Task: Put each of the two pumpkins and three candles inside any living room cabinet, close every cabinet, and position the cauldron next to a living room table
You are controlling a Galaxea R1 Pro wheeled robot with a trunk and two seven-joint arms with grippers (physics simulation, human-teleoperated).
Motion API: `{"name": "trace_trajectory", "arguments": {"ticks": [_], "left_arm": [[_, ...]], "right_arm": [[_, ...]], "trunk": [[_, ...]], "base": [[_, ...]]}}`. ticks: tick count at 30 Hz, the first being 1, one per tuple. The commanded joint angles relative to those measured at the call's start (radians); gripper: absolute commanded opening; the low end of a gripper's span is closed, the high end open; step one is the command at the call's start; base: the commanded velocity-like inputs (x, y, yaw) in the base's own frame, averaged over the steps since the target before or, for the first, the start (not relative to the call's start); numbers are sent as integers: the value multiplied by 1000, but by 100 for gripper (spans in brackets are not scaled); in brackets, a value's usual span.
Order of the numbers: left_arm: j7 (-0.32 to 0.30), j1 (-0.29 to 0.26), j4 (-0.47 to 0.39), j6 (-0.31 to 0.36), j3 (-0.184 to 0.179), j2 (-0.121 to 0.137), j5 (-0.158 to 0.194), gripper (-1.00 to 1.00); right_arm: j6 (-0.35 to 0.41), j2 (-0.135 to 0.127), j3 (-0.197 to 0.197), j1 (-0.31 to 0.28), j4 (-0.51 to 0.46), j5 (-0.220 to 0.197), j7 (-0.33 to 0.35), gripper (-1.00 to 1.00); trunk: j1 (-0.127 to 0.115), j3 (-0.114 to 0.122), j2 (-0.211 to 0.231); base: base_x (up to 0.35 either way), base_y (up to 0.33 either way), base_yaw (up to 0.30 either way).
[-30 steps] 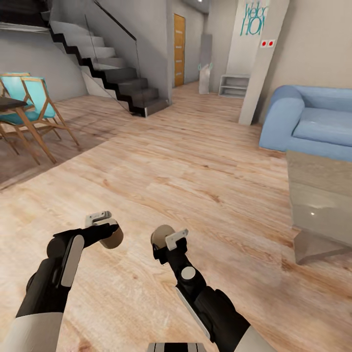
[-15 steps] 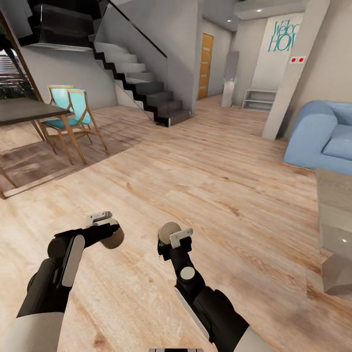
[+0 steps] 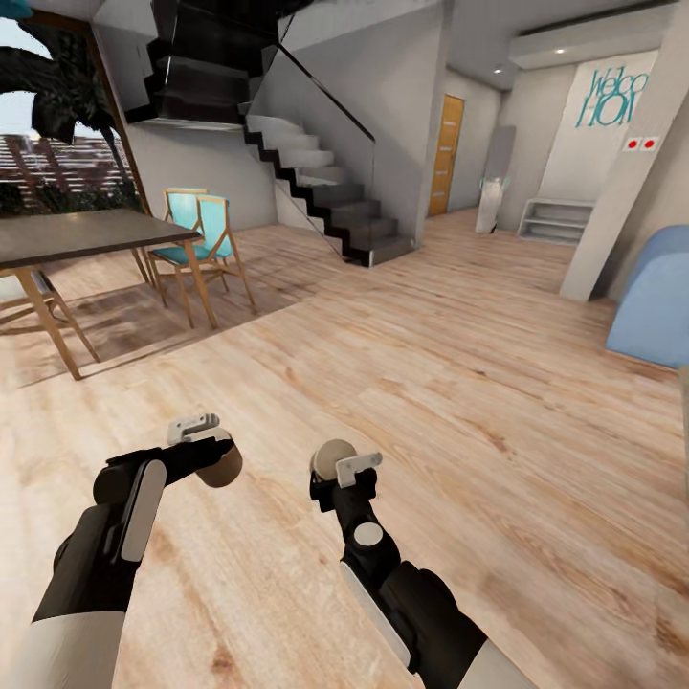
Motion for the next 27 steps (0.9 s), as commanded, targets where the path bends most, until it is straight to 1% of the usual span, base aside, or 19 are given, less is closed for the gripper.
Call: {"name": "trace_trajectory", "arguments": {"ticks": [1,3,6,9,10,12,13,15,19,23,27], "left_arm": [[-1,0,0,0,0,0,0,-100],[-1,0,0,0,0,0,0,-100],[-1,0,1,0,-1,-1,0,-100],[-1,0,1,0,-1,-1,0,-100],[-1,0,1,0,-1,-1,0,-100],[-1,0,2,0,-2,-4,1,-100],[0,1,2,-1,-2,-13,0,-100],[0,1,2,-1,-2,-23,-1,-100],[1,1,2,-2,-2,-27,-2,-100],[1,2,2,-2,-3,-27,-2,-100],[0,2,2,-2,-3,-28,-2,-100]], "right_arm": [[0,0,0,0,0,1,0,-100],[0,0,0,0,-1,1,0,-100],[-2,0,0,0,-1,3,-6,-100],[-2,1,7,0,-2,3,-49,-100],[-2,1,20,0,-2,2,-59,-100],[-2,0,61,0,-2,0,-78,-100],[-3,0,92,0,-1,0,-97,-100],[-4,0,124,0,-1,-1,-132,-100],[-5,0,141,0,-1,-2,-157,-100],[0,3,148,0,1,-4,-162,-100],[26,4,172,0,1,-4,-163,-100]], "trunk": [[0,4,0],[-1,11,1],[-3,24,1],[-4,37,2],[-4,41,2],[-5,50,3],[-6,54,3],[-7,63,4],[-9,79,4],[-10,95,5],[-12,108,6]], "base": [[0,0,84],[0,0,48],[0,0,185],[0,0,264],[0,0,275],[0,0,278],[0,0,280],[0,0,281],[0,0,283],[0,0,287],[0,0,277]]}}
